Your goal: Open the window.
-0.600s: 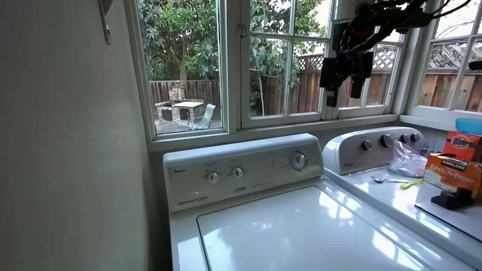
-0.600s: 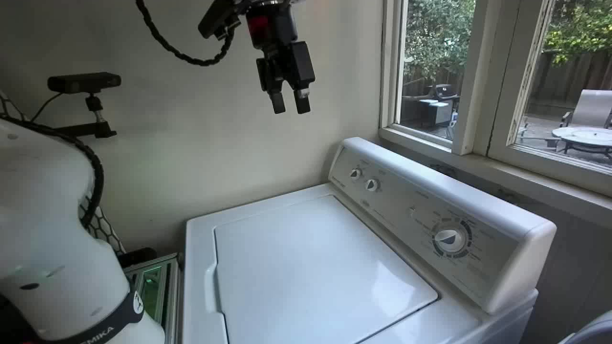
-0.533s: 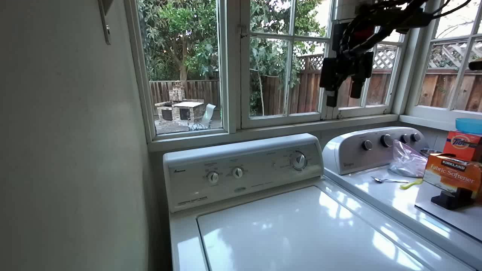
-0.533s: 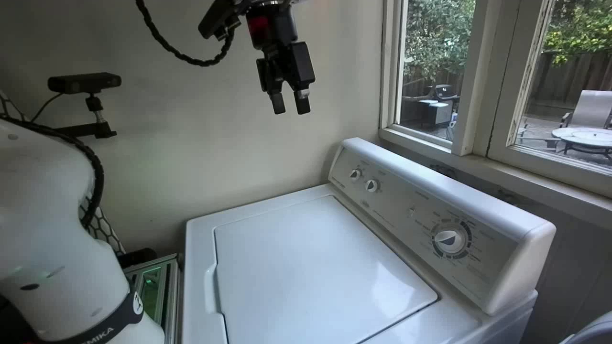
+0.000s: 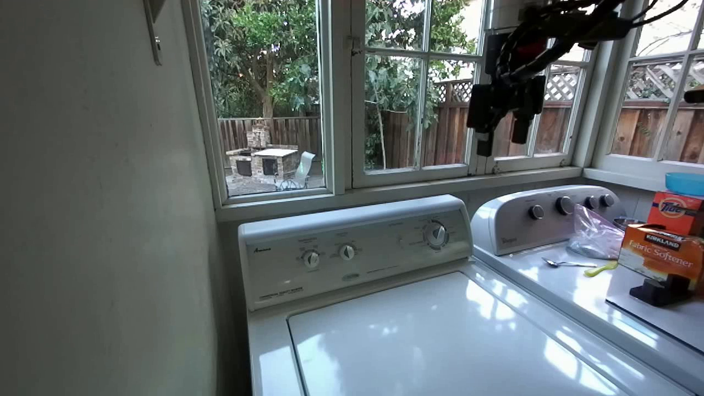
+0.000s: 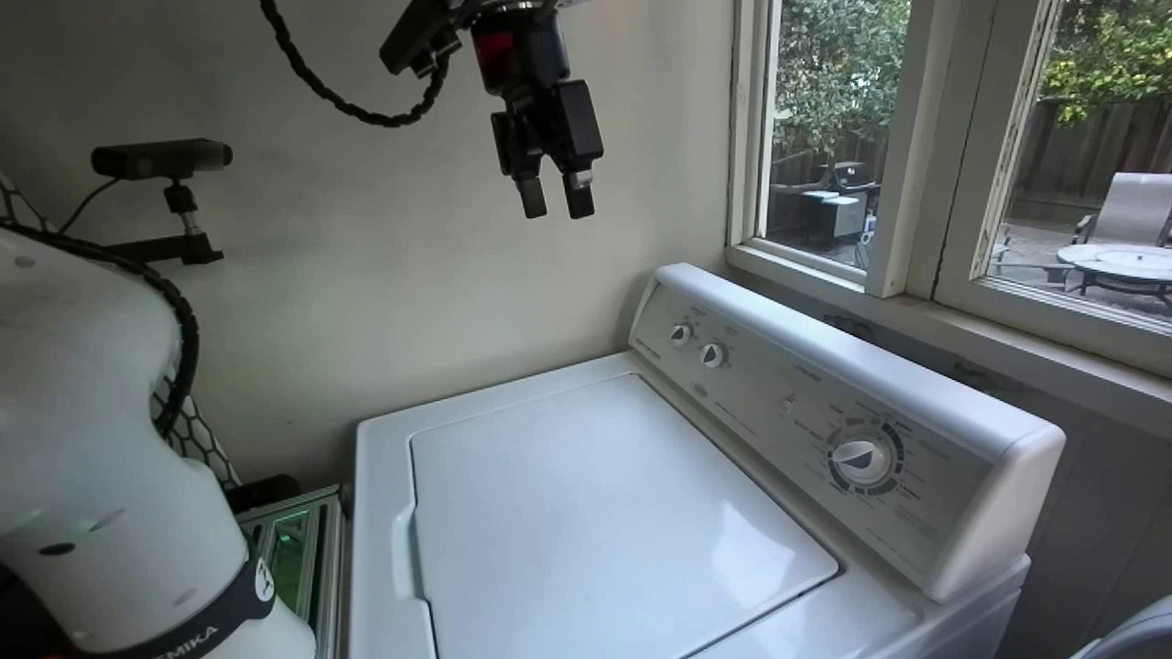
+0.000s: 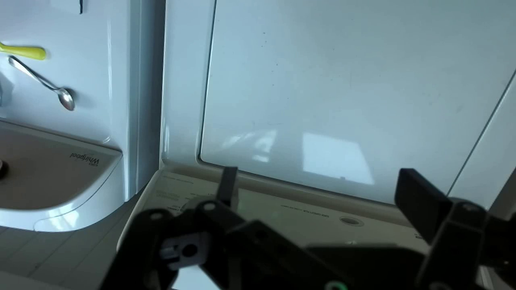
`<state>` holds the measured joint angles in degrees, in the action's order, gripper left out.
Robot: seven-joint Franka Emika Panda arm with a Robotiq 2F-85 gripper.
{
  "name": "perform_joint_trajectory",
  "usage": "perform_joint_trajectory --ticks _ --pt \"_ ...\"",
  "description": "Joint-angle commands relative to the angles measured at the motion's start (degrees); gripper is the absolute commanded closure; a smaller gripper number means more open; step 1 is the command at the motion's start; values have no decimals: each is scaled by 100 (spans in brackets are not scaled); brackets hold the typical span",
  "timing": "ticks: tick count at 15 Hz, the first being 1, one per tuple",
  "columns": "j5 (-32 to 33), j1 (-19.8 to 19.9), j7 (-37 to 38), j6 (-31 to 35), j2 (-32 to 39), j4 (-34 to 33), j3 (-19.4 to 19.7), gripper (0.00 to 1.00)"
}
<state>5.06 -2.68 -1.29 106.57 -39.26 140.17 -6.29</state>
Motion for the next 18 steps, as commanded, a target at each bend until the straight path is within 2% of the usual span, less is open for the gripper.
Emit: perform_joint_trajectory --ticks 1,6,11,14,18 --pt "39 -73 38 -22 11 -18 54 0" --pt "39 -73 38 -22 11 -18 54 0" --pt "64 64 -159 604 582 -881 395 0" --pt "84 -16 -713 910 1012 -1477 601 0" --pt "378 71 -914 1674 1740 -2249 578 0"
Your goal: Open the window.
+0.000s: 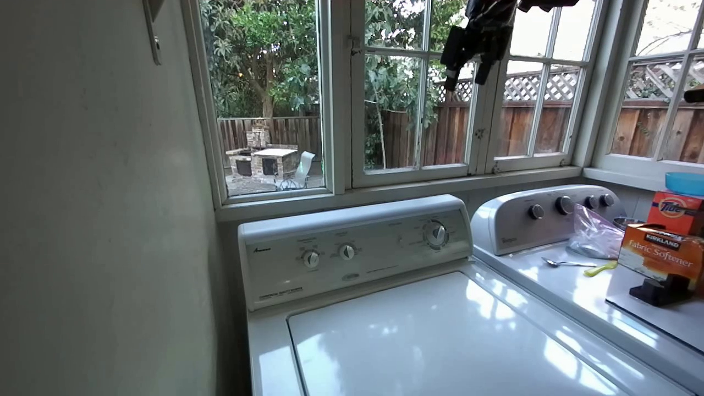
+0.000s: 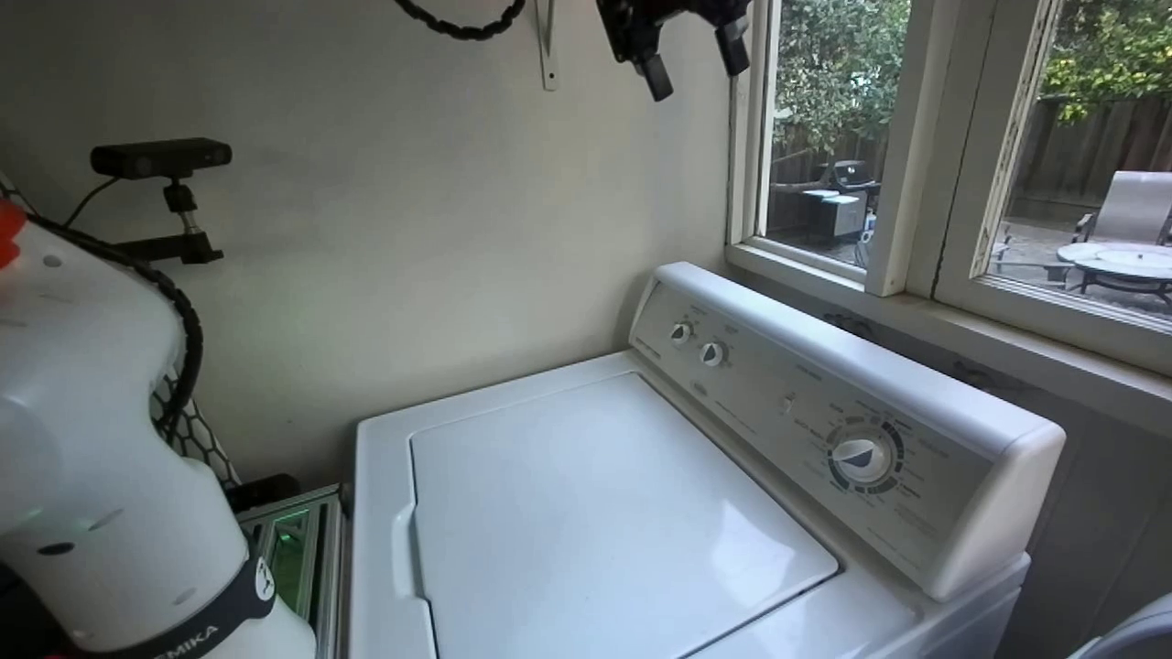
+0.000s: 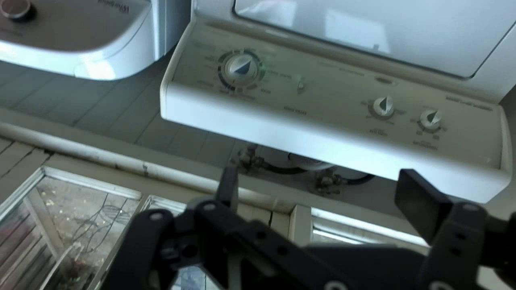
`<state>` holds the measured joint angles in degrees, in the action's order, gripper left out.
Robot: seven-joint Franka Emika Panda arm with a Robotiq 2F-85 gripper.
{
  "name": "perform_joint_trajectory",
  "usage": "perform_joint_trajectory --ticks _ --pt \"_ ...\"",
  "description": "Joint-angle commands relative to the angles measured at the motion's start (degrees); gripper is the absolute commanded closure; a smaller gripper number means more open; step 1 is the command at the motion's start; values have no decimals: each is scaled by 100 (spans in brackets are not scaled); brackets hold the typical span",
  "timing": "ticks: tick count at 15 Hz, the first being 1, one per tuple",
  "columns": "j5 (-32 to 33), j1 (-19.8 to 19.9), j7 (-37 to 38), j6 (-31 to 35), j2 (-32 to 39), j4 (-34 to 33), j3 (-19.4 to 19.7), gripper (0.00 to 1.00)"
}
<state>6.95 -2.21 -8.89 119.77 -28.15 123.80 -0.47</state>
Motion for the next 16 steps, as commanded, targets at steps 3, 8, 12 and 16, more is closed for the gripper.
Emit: perform_joint_trajectory --ticks 3,8,12,16 --pt "367 62 -182 886 1186 -1209 -3 0" --pt "9 32 -261 2003 1945 -2143 118 0" --pt "114 72 -147 1927 1892 -2091 66 0" --pt "-129 72 60 2176 2351 -2590 93 0"
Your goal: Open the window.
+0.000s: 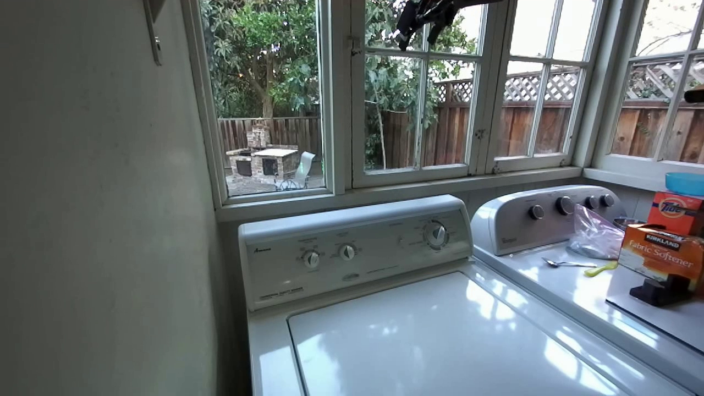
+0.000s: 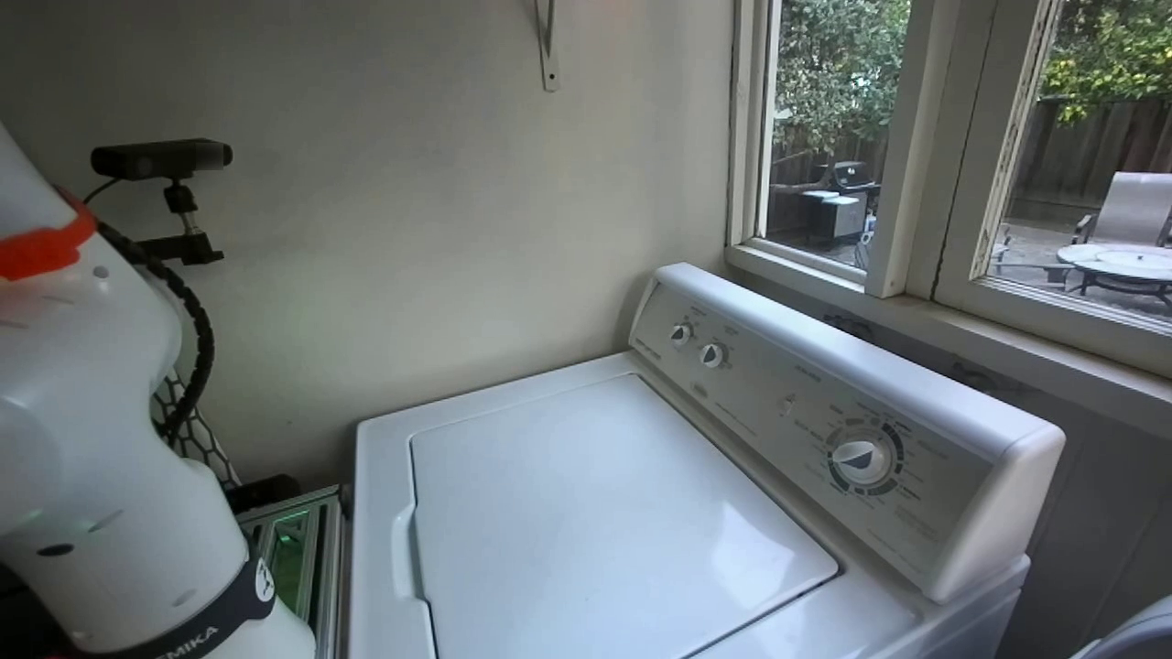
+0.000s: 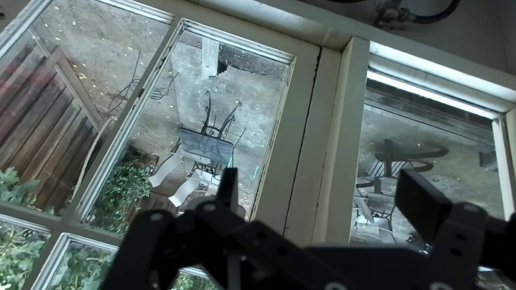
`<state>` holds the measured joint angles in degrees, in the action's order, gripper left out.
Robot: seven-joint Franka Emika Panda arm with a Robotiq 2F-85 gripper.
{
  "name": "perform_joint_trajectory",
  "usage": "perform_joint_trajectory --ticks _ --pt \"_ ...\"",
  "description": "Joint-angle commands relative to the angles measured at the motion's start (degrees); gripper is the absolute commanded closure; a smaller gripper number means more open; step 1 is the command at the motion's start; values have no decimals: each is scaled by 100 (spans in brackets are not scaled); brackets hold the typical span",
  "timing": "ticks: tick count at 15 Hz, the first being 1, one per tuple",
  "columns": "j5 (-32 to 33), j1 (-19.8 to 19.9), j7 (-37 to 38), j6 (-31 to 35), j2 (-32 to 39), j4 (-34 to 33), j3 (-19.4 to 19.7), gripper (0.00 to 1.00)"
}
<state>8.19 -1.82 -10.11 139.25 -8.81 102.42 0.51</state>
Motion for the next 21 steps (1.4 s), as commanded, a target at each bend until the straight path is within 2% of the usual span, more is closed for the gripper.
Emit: perform_joint_trajectory --ticks 1,5,9,14,15,21 --pt "-303 64 446 396 618 -688 -9 0" --pt "-564 116 939 1161 1454 -1583 -3 0" --pt "-884 165 794 1865 2255 -2361 -72 0" --pt "-1059 188 806 2027 3030 -3232 -199 0" --pt "-894 130 851 1944 2642 -2728 -104 0" --pt "-917 134 851 1951 2954 -3138 -127 0"
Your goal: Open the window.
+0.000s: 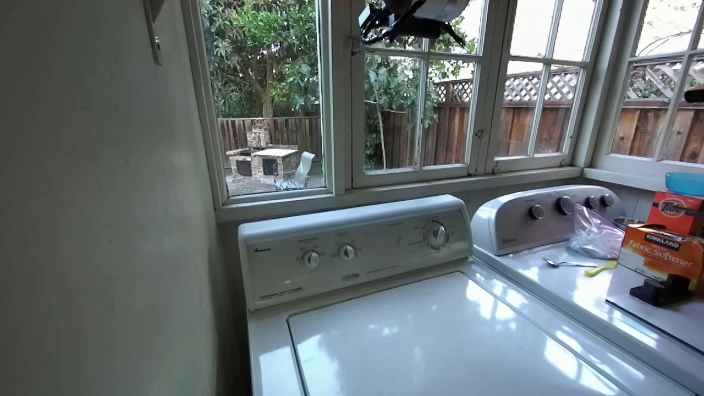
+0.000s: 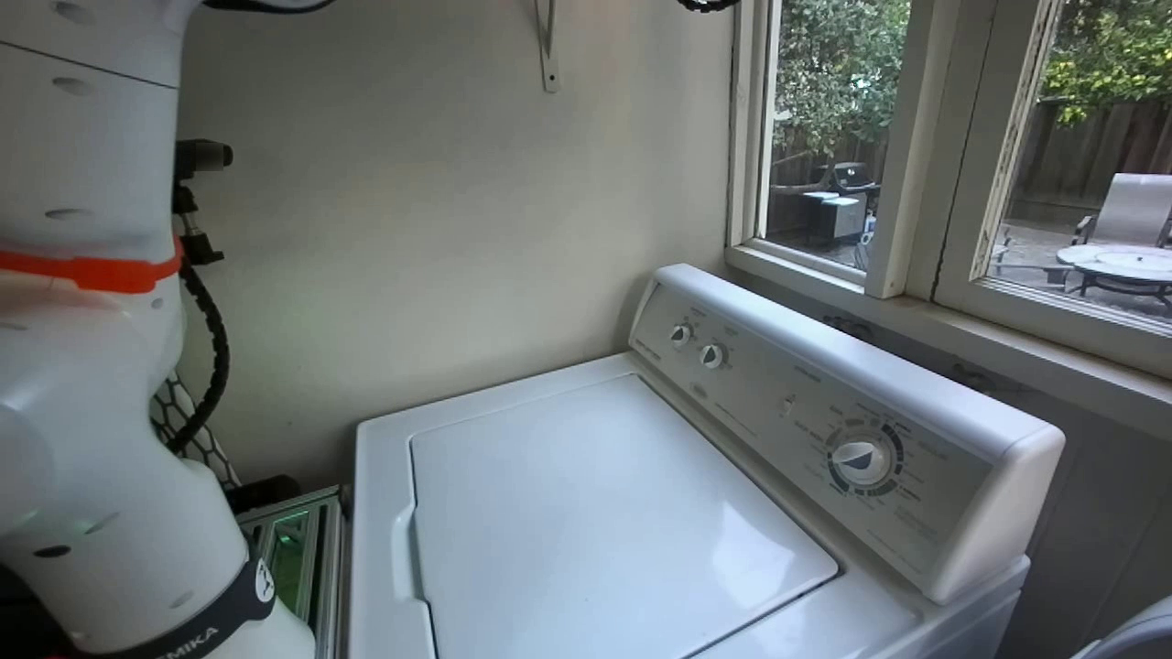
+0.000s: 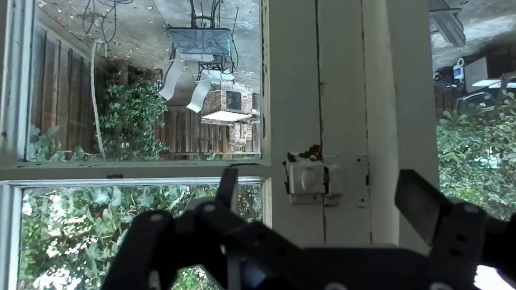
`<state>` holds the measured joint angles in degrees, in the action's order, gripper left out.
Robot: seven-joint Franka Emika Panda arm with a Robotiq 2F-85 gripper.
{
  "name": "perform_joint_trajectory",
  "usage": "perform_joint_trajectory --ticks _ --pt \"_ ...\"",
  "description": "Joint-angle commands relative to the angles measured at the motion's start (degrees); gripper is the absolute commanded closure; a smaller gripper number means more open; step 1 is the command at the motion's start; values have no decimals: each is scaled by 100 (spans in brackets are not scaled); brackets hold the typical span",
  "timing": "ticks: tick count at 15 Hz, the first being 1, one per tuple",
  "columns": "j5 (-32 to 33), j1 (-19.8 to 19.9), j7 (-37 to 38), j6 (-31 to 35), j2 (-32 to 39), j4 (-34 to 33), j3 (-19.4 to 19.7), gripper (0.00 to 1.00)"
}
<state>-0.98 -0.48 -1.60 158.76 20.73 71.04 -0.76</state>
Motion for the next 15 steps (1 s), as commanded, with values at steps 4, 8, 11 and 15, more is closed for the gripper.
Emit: perform_joint_trajectory --ticks 4,8,11,15 --pt "-105 45 -102 137 53 -78 -84 0" --pt "-175 79 -206 338 229 -234 -209 0" --pt "-129 83 -142 526 443 -416 -236 0" --pt "-131 115 -82 815 770 -769 -249 0"
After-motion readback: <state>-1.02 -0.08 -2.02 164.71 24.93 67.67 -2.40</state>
